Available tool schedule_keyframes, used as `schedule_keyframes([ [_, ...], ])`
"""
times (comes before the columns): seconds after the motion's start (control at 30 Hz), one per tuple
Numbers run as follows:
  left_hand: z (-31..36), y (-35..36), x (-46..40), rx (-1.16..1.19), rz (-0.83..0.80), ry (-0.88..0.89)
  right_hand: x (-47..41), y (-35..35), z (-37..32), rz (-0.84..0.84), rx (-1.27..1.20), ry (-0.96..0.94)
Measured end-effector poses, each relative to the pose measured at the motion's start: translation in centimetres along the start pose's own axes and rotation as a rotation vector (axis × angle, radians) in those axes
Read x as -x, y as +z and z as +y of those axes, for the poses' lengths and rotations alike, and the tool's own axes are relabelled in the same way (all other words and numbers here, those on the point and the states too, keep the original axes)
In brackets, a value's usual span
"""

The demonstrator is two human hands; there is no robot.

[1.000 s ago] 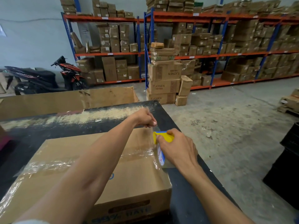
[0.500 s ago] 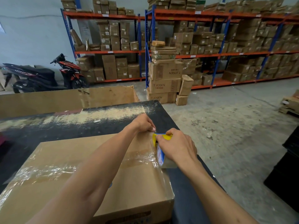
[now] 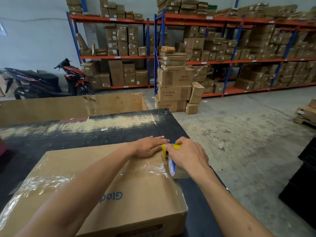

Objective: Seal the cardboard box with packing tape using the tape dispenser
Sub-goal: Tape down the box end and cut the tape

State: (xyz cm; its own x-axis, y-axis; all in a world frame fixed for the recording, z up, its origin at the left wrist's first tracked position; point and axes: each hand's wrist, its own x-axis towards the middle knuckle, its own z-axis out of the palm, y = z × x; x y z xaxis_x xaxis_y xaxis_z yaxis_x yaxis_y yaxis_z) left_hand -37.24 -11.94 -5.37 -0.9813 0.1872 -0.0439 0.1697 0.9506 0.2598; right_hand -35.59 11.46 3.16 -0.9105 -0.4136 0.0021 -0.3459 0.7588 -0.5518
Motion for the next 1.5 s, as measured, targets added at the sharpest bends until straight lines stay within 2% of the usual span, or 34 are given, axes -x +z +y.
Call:
schedule_keyframes([
  [0.53,-0.3,0.5,0.2,0.065,0.003,0.011,2.1,0.4,0.4,0.102,-0.02,-0.041],
  [0.8,-0.5,0.8,0.2,0.109,0.019,0.0,5.8,-0.9,2.2,0.12,-0.005,0.023],
  [1.0,1.5,0.6,0.4,0.186,0.05,-0.094,6.4,-0.4,2.3,0.1,0.004,0.051],
  [1.1,2.2,1.5,1.3,0.157,0.148,0.012,5.9,-0.4,2.2,0.059,0.024,0.061],
  [1.17,2.3,1.7,1.7,0.138,0.142,0.049,5.5,-0.5,2.0,0.03,0.045,0.052],
  [1.37,1.9,1.6,-0.4,-0.042,0.191,-0.011,3.6,-1.3,0.8,0.015,0.114,0.022],
  [1.5,1.2,1.5,-1.4,-0.015,0.187,-0.034,2.4,-1.6,0.8,0.001,0.121,0.017],
])
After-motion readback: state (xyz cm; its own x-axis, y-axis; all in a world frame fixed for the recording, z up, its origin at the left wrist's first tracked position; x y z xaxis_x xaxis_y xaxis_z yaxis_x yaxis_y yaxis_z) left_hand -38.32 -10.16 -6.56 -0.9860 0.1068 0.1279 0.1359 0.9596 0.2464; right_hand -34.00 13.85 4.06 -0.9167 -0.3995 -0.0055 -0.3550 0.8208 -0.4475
